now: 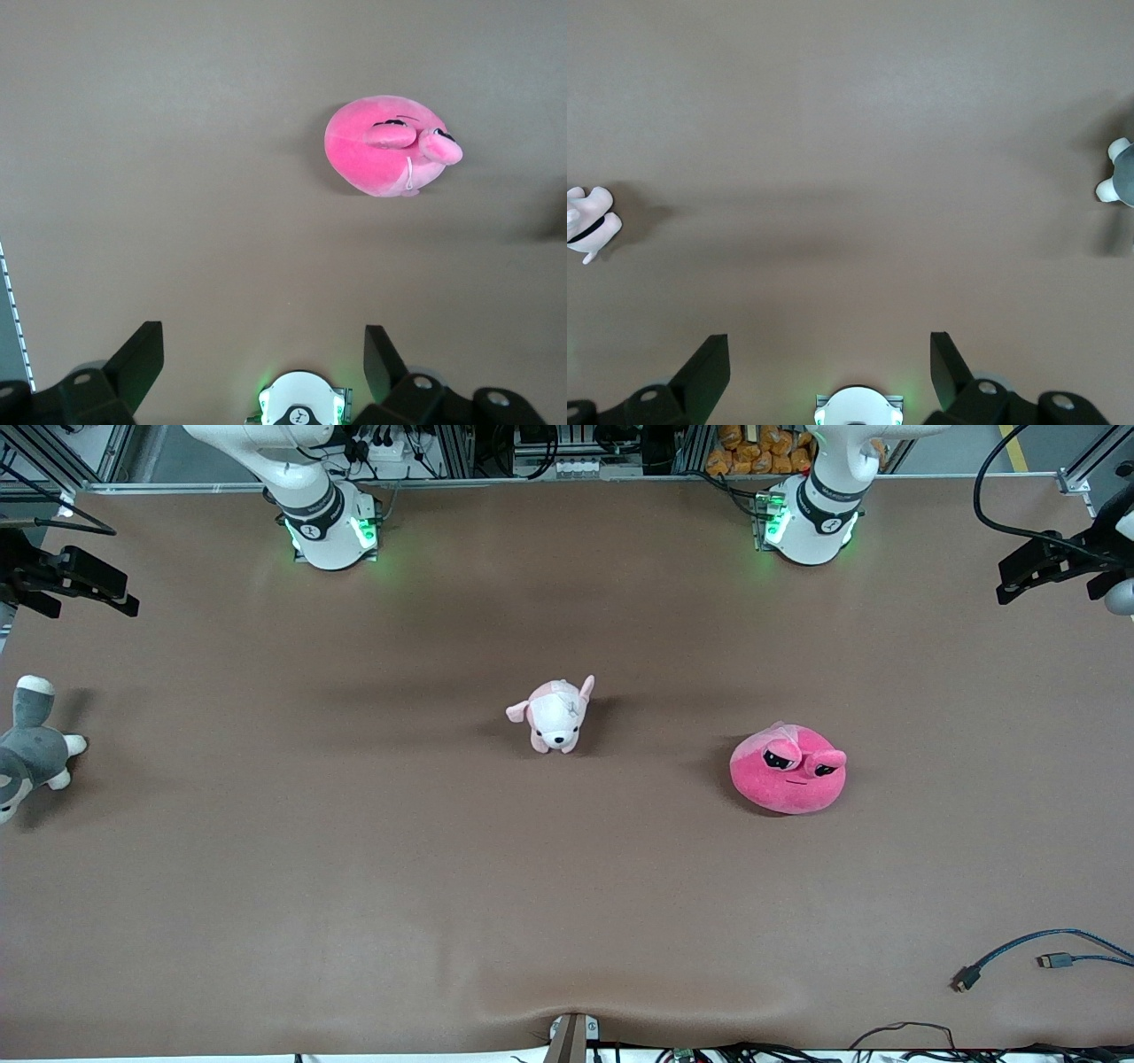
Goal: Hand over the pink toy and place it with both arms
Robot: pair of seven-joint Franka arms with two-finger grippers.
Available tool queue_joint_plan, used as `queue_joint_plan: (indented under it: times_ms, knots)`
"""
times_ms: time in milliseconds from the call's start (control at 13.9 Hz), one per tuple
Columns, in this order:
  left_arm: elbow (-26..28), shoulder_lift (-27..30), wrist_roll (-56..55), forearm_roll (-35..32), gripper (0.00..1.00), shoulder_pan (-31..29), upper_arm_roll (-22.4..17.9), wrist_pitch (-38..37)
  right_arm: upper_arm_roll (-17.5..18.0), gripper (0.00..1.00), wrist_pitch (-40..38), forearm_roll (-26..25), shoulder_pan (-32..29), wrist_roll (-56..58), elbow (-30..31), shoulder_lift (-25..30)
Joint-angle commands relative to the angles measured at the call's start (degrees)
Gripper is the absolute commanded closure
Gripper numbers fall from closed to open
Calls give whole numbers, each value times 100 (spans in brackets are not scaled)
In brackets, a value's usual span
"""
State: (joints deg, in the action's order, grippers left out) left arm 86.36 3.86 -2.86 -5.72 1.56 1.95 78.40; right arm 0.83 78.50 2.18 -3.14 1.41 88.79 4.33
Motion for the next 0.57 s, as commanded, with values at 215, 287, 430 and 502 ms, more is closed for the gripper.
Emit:
queue_joint_plan:
  times_ms: [215,287,430,502]
  knots:
    - [-102,-52,-13,-52,0,2,34,-114,5,0,-71,-34,-20,-53,-108,-29]
    - [-93,-52,-12,-52,0,2,34,-123,5,0,-71,-34,-20,-62,-108,-29]
    - [-58,-60,-126,-52,0,2,16,-166,5,0,-63,-34,-20,-62,-108,-29]
    - [-58,-69,-231,-43,0,2,16,-149,5,0,-63,-34,-20,-62,-108,-29]
